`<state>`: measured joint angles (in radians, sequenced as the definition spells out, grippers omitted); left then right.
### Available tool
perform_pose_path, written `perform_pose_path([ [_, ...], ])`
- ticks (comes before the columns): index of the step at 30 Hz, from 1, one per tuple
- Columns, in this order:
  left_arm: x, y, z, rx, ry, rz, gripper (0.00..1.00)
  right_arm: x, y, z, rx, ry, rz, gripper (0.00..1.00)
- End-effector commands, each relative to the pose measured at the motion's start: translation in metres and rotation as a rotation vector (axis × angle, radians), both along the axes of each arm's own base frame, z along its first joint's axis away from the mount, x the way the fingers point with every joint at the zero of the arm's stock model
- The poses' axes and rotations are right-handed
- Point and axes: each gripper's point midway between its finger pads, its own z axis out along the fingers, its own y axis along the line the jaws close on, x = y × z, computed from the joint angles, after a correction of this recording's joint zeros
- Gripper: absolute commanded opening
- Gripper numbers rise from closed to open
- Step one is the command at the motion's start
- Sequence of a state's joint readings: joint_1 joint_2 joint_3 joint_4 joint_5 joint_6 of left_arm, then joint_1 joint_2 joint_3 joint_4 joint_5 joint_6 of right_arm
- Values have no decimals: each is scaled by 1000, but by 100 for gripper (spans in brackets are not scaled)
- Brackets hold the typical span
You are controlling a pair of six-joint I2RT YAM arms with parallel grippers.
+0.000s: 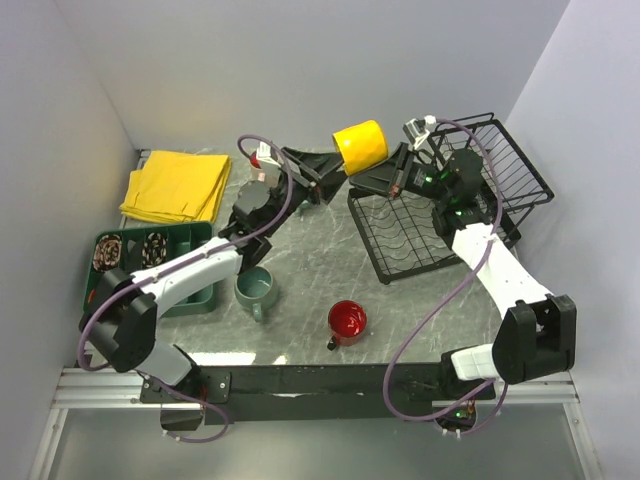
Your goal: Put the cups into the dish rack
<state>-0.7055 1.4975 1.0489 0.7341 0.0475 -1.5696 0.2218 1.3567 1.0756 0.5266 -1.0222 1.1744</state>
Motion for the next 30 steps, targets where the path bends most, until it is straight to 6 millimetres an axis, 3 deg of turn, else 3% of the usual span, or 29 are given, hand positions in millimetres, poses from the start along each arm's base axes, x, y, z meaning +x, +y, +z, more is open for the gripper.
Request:
perform_pose_path([
  [1, -24, 17, 24, 29, -106, 16, 82, -4, -20, 17, -39, -190, -73, 0],
  [6, -40, 36, 1, 196, -123, 66, 89, 10, -36, 1, -208, -273, -170, 0],
  [7, -42, 40, -4, 230, -123, 76, 91, 16, -41, -17, -296, -294, -195, 0],
  [8, -41, 46, -18, 311, -120, 108, 93, 22, -46, -22, -340, -306, -242, 0],
  [9, -50, 55, -17, 343, -137, 120, 94, 26, -49, -25, -370, -331, -269, 0],
  [10, -54, 60, -21, 383, -146, 124, 97, 29, -55, -41, -442, -336, -283, 0],
  [11, -50, 72, -38, 480, -128, 179, 99, 33, -59, -46, -479, -348, -308, 0],
  [12, -59, 84, -33, 500, -151, 208, 100, 43, -68, -54, -540, -345, -373, 0],
  [14, -64, 102, -48, 608, -154, 250, 97, 48, -77, -69, -631, -372, -407, 0],
  [18, -80, 147, -49, 679, -166, 379, 96, 69, -103, -98, -852, -405, -573, 0],
  [21, -89, 167, -64, 732, -138, 415, 96, 80, -109, -117, -979, -442, -616, 0],
  [30, -110, 189, -92, 720, -83, 425, 96, 125, -140, -172, -1260, -419, -724, 0],
])
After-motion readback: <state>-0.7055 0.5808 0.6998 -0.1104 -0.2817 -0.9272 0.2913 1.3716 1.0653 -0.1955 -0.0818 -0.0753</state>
